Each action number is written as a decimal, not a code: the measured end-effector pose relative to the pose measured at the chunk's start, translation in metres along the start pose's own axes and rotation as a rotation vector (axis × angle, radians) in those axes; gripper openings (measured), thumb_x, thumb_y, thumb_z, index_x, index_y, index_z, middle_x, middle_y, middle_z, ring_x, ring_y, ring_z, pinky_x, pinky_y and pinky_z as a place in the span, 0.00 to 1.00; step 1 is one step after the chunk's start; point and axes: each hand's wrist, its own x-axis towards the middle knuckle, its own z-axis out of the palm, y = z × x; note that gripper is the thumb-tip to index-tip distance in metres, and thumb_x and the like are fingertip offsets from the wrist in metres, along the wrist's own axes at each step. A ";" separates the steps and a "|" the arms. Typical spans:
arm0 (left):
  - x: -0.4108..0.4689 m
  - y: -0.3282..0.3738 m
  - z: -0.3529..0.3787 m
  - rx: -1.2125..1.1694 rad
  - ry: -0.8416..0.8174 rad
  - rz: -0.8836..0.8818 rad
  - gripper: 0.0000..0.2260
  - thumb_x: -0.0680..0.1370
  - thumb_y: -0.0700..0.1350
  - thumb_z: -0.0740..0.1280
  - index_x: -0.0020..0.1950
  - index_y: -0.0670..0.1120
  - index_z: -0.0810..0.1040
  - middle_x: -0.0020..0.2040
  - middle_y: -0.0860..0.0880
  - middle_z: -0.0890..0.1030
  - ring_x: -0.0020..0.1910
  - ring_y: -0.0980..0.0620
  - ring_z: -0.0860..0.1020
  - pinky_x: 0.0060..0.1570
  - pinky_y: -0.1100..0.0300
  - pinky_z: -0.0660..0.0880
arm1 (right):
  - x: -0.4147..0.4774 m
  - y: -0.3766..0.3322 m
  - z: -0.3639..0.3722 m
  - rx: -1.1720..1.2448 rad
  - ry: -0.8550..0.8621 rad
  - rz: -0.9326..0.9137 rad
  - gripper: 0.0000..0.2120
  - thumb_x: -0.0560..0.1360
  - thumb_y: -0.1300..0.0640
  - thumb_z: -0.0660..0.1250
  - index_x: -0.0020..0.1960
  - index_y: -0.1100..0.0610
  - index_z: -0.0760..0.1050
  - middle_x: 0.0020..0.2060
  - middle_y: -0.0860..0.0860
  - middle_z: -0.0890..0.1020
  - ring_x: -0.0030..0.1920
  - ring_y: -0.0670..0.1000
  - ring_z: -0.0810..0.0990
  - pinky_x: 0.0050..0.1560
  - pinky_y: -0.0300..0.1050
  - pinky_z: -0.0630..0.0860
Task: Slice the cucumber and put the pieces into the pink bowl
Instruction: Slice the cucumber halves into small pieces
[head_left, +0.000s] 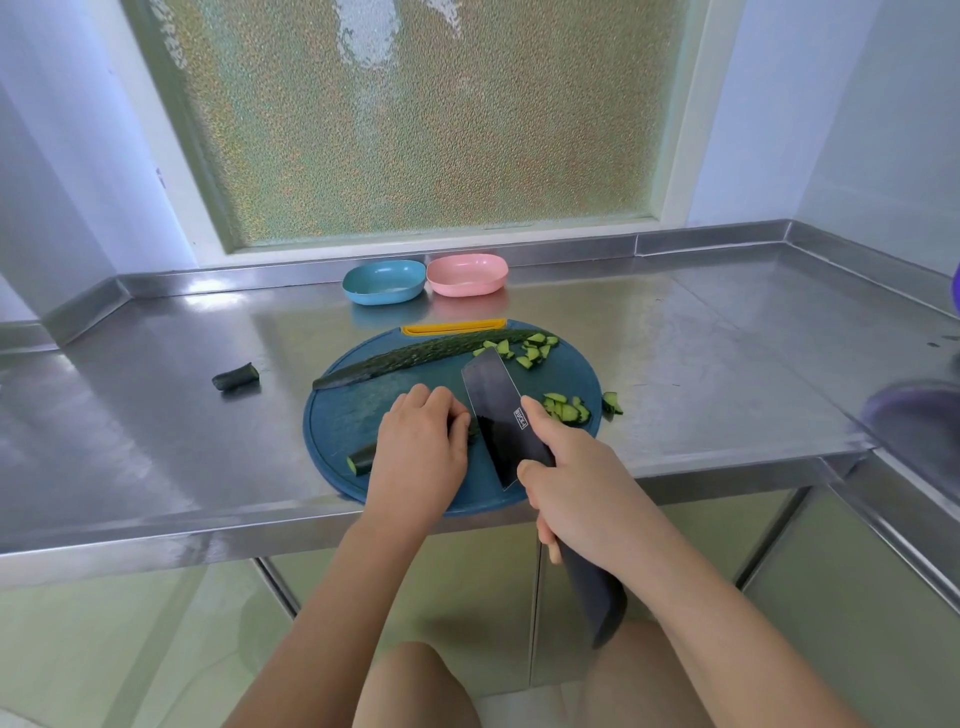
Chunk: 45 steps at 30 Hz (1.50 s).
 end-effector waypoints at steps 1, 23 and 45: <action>0.000 0.000 0.000 0.002 -0.003 -0.001 0.05 0.76 0.40 0.66 0.40 0.42 0.75 0.39 0.46 0.74 0.39 0.46 0.72 0.38 0.52 0.70 | 0.000 0.000 0.000 -0.005 -0.001 -0.001 0.31 0.79 0.61 0.54 0.77 0.41 0.48 0.38 0.51 0.75 0.23 0.48 0.74 0.27 0.43 0.79; -0.001 -0.001 0.001 -0.027 0.017 -0.007 0.04 0.76 0.38 0.66 0.41 0.41 0.75 0.39 0.45 0.75 0.38 0.45 0.73 0.37 0.50 0.72 | 0.002 -0.015 0.012 -0.253 -0.020 0.044 0.35 0.79 0.62 0.55 0.78 0.46 0.40 0.61 0.57 0.73 0.45 0.56 0.79 0.50 0.53 0.80; 0.000 0.000 -0.002 -0.036 0.006 -0.022 0.02 0.76 0.38 0.63 0.45 0.43 0.76 0.42 0.47 0.76 0.42 0.49 0.73 0.39 0.57 0.69 | -0.003 -0.008 0.002 -0.051 -0.002 0.000 0.31 0.80 0.60 0.54 0.78 0.41 0.47 0.34 0.52 0.76 0.19 0.45 0.73 0.26 0.36 0.75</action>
